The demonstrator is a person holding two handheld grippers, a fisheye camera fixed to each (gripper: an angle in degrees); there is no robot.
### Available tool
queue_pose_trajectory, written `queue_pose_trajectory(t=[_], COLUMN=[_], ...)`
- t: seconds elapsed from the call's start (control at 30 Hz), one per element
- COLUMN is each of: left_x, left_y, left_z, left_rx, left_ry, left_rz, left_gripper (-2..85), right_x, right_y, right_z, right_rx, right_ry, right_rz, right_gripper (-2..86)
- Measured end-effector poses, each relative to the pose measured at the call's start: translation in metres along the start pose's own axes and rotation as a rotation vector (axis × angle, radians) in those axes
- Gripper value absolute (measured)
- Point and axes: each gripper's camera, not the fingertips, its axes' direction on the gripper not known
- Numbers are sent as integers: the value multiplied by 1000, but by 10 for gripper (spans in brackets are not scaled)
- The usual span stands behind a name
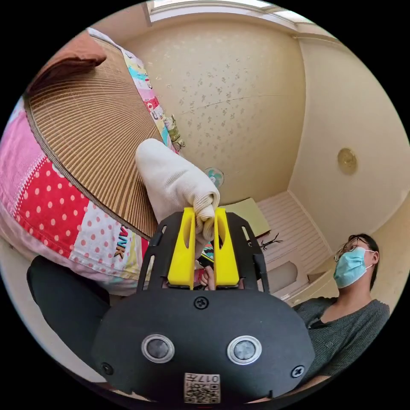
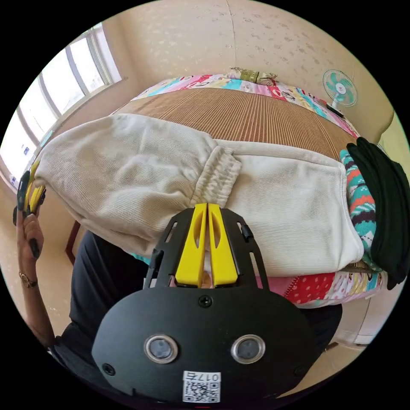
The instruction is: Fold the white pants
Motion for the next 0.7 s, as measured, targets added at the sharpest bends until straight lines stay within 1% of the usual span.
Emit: queue_pose_trajectory(t=[0.03, 0.07, 0.1, 0.13, 0.17, 0.2, 0.23, 0.27, 0.3, 0.37, 0.43, 0.5, 0.57, 0.6, 0.63, 0.67, 0.7], left_x=[30, 61, 76, 104, 130, 140, 155, 162, 163, 154, 138, 116, 76, 65, 42, 18, 6], left_y=[-14, -25, -29, -34, -35, -34, -30, -22, -17, 7, 21, 29, 35, 36, 37, 40, 41], left_z=[8, 22, 31, 53, 80, 95, 130, 170, 191, 264, 288, 284, 265, 261, 256, 256, 259], left_rx=[-25, -59, -74, -103, -133, -153, -204, -275, -318, -502, -538, -465, -327, -304, -280, -287, -305], left_ry=[-21, -39, -46, -53, -53, -50, -34, -1, 19, 177, 226, 135, -148, -233, -386, -486, -518], left_rz=[124, 239, 289, 382, 470, 508, 561, 585, 594, 607, 574, 549, 494, 470, 407, 341, 303], left_gripper=[66, 66, 66, 66, 67, 68, 70, 74, 76, 62, 56, 69, 85, 88, 109, 126, 134], right_x=[-9, -21, -27, -28, -26, -21, -17, -8, 3, 23, 45, 73, 93, 105, 110, 118, 122], right_y=[-2, -7, -10, -12, -16, -18, -17, -14, -9, 4, 23, 52, 70, 78, 79, 78, 69], right_z=[1, 0, -1, -1, -2, -4, -6, -8, -9, -10, -10, -6, -3, -2, -1, 3, 10], right_rx=[-3, 9, 30, 35, 43, 58, 68, 78, 78, 53, 15, -49, -57, -21, 5, 58, 103], right_ry=[-8, -63, -151, -196, -284, -358, -390, -421, -430, -457, -526, -622, -713, -804, -855, -958, -1044], right_rz=[-12, -14, -6, 1, 16, 37, 48, 72, 93, 110, 136, 194, 255, 301, 321, 349, 361], right_gripper=[7, 6, 6, 6, 6, 6, 6, 7, 7, 9, 13, 22, 41, 63, 85, 130, 154])
